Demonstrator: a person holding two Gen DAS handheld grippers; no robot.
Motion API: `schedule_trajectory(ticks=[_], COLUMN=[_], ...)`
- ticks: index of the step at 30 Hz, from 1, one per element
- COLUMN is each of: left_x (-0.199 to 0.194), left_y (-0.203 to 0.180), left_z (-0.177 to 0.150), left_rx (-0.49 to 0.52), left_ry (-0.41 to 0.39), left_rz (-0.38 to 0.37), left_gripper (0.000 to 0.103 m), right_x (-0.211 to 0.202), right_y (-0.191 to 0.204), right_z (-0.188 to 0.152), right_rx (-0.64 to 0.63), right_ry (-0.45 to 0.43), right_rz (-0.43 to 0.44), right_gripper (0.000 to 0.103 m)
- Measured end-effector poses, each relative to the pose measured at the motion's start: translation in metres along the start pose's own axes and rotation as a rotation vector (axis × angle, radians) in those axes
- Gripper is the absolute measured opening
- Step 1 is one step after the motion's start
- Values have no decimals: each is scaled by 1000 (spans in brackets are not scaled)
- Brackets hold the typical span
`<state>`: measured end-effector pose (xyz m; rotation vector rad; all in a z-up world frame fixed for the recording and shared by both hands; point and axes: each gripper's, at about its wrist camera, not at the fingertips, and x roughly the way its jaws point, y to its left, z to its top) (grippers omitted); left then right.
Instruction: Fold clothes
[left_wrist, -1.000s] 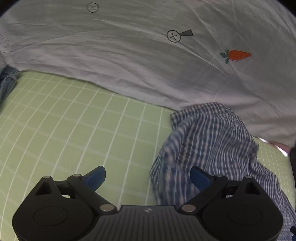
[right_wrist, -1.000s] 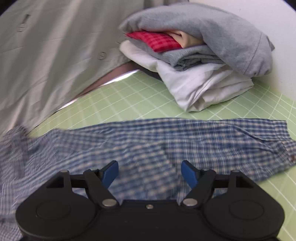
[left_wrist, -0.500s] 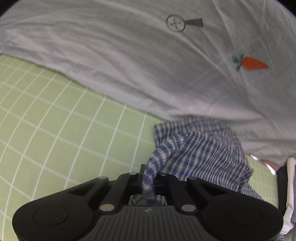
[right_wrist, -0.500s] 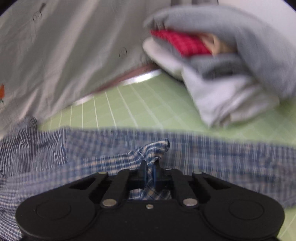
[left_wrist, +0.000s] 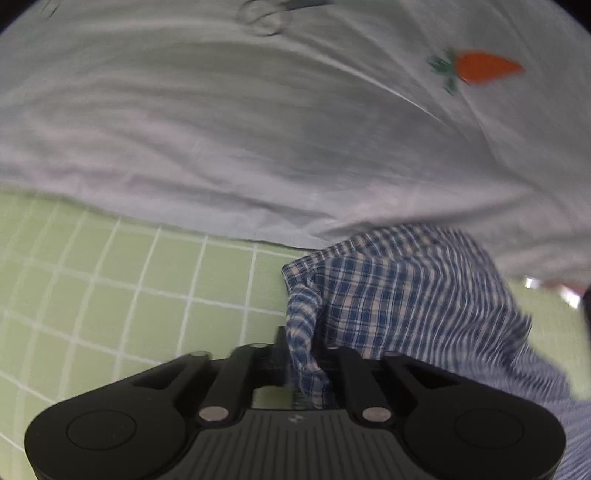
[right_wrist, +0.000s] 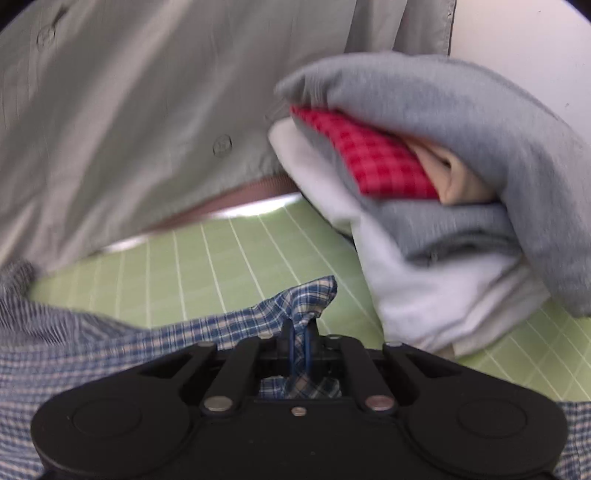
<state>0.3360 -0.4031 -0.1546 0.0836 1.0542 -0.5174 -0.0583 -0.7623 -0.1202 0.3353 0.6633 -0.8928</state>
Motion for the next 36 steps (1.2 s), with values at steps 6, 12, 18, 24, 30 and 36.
schedule_trajectory(ticks=[6, 12, 18, 24, 30, 36], left_x=[-45, -108, -167, -212, -244, -267], left_y=[-3, -18, -29, -38, -46, -44], left_z=[-4, -46, -123, -202, -264, -296], left_rx=[63, 52, 57, 33, 43, 62], left_ry=[-73, -111, -70, -54, -21, -2], left_rz=[46, 47, 92, 87, 92, 106], left_gripper=[88, 91, 93, 93, 93, 94], right_x=[-25, -77, -134, -195, -241, -273], right_y=[2, 18, 42, 67, 87, 102], right_z=[-5, -16, -39, -85, -124, -151], right_rx=[-20, -24, -90, -200, -316, -403], right_ry=[-35, -112, -160, -173, -174, -181], right_rz=[4, 76, 191, 291, 367, 380], right_gripper=[6, 6, 6, 6, 6, 6])
